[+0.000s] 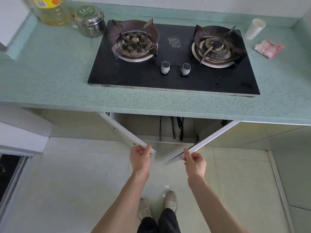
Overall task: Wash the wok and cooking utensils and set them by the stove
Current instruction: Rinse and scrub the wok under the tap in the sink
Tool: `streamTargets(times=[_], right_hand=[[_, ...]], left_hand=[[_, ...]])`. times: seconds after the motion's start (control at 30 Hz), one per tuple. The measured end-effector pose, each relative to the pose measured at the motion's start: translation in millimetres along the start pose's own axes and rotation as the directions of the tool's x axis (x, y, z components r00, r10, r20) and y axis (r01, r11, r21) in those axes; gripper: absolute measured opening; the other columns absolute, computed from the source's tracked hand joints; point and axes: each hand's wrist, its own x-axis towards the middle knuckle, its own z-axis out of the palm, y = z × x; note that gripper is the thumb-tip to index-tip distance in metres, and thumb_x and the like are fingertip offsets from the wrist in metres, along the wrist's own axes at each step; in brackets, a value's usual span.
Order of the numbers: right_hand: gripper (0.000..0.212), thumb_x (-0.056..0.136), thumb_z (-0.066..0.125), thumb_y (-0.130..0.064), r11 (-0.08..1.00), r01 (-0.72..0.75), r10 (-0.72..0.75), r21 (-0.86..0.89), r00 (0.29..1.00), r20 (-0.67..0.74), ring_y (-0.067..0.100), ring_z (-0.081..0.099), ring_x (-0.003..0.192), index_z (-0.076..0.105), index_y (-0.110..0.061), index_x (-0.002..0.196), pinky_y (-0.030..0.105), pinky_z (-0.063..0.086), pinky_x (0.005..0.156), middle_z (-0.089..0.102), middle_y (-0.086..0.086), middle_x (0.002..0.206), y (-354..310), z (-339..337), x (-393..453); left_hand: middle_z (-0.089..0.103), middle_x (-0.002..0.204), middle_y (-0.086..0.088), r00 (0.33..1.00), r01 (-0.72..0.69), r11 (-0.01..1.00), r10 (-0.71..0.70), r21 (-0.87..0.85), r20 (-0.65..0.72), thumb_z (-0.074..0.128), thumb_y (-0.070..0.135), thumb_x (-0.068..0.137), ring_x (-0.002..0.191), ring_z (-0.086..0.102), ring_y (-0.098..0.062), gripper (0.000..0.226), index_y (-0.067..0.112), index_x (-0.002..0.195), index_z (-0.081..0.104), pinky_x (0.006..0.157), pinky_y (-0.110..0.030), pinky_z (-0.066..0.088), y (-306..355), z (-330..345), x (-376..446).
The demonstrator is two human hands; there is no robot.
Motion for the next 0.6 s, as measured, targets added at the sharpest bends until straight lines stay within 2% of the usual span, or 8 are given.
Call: streamTargets(times=[0.13, 0.23, 0.33, 0.43, 0.5, 0.6], right_hand=[[0.024, 0.093, 0.071, -0.032, 0.982, 0.043, -0.040, -0.182, 0.999, 0.019, 0.027, 0.067, 0.082, 0.068, -0.009, 0.095, 0.036, 0.054, 0.073, 0.073, 0.008, 0.087, 2.5, -29.0, -10.2], [0.026, 0.092, 0.067, -0.028, 0.952, 0.069, -0.062, -0.300, 0.998, 0.032, 0.027, 0.062, 0.073, 0.070, -0.002, 0.090, 0.035, 0.051, 0.066, 0.069, 0.009, 0.078, 4.5, -45.7, -13.3], [0.023, 0.092, 0.064, -0.021, 0.907, 0.082, -0.067, -0.413, 0.996, 0.050, 0.029, 0.058, 0.071, 0.067, -0.002, 0.081, 0.030, 0.045, 0.062, 0.064, 0.009, 0.071, 6.6, -60.7, -14.1], [0.021, 0.093, 0.063, -0.016, 0.857, 0.082, -0.067, -0.508, 0.997, 0.047, 0.031, 0.058, 0.075, 0.064, -0.006, 0.074, 0.032, 0.044, 0.066, 0.063, 0.012, 0.074, 9.0, -78.1, -13.1], [0.019, 0.095, 0.062, -0.016, 0.827, 0.068, -0.063, -0.557, 0.998, 0.028, 0.031, 0.058, 0.078, 0.068, 0.000, 0.085, 0.032, 0.044, 0.068, 0.067, 0.018, 0.085, 11.9, -90.1, -12.1], [0.022, 0.100, 0.053, -0.013, 0.756, 0.092, -0.127, -0.648, 0.992, -0.007, 0.034, 0.055, 0.082, 0.065, 0.003, 0.107, 0.035, 0.041, 0.070, 0.069, 0.026, 0.105, 14.8, -102.7, -19.1]], left_hand=[[0.064, 0.084, -0.005, 0.999, -0.047, 0.979, 0.044, 0.196, 0.018, 0.070, 0.012, 0.089, 0.073, 0.061, -0.019, 0.019, 0.004, 0.102, 0.058, 0.057, -0.019, 0.044, 0.0, -36.2, -13.9], [0.056, 0.079, -0.003, 0.994, -0.111, 0.929, 0.101, 0.354, 0.048, 0.064, 0.011, 0.092, 0.067, 0.053, -0.018, 0.017, 0.000, 0.100, 0.053, 0.048, -0.017, 0.039, -1.8, -67.6, -21.9], [0.054, 0.080, -0.003, 0.985, -0.172, 0.845, 0.143, 0.506, 0.095, 0.057, 0.010, 0.096, 0.069, 0.055, -0.020, 0.013, 0.008, 0.103, 0.047, 0.057, -0.030, 0.041, -1.7, -103.2, -22.7], [0.060, 0.093, -0.014, 0.970, -0.238, 0.717, 0.213, 0.655, 0.120, 0.055, 0.009, 0.096, 0.085, 0.061, -0.033, 0.033, 0.013, 0.126, 0.040, 0.073, -0.042, 0.049, -5.5, -136.0, -14.6], [0.061, 0.106, -0.015, 0.961, -0.256, 0.631, 0.247, 0.733, 0.123, 0.053, 0.007, 0.096, 0.097, 0.061, -0.037, 0.046, 0.015, 0.138, 0.038, 0.083, -0.045, 0.050, -5.7, -153.9, -9.0], [0.053, 0.126, -0.017, 0.961, -0.227, 0.533, 0.257, 0.815, 0.100, 0.048, 0.000, 0.096, 0.110, 0.058, -0.041, 0.061, 0.017, 0.152, 0.032, 0.088, -0.042, 0.048, 0.2, -172.3, -10.3]])
